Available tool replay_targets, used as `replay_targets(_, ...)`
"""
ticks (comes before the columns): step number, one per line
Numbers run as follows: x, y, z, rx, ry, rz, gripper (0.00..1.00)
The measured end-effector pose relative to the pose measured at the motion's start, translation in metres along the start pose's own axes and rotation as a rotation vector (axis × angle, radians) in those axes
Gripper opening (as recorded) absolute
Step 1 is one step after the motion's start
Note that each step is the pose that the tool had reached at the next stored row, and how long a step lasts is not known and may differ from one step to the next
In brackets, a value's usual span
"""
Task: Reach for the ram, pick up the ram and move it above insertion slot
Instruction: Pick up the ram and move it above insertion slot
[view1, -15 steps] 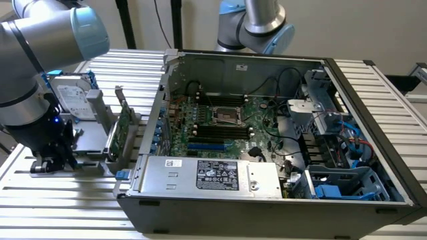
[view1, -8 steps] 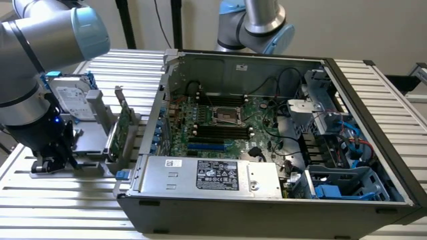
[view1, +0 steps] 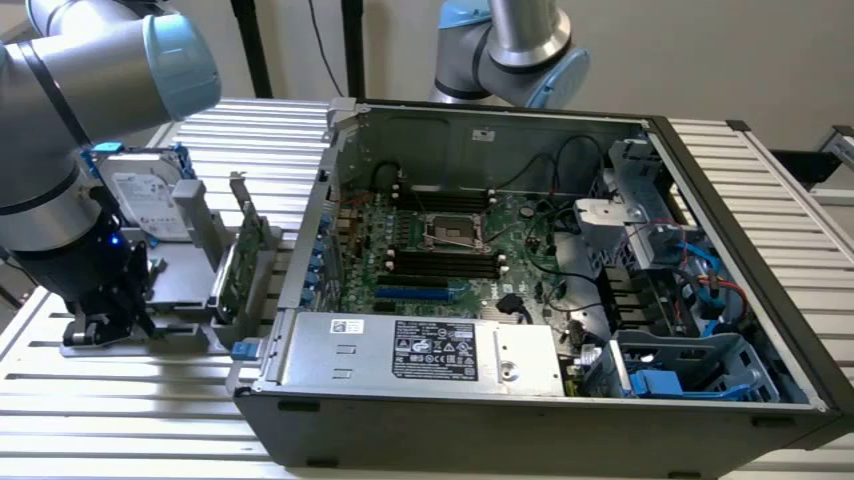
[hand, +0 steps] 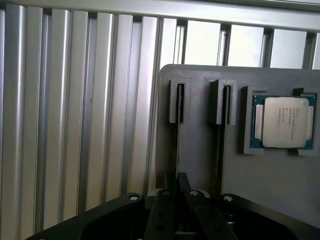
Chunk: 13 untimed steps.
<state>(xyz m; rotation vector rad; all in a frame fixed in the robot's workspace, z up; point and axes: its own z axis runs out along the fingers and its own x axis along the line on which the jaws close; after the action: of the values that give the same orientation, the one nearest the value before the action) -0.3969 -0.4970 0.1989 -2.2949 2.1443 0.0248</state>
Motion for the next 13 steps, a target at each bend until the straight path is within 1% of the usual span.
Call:
replay_targets(5, 0.0000, -0.0002, -0.0003, 0.0003, -0.0002, 0.020, 0.13)
replay_targets(13, 0.0000, -0.0002, -0.0005, 0.0002, -0.0001, 0.021, 0.13)
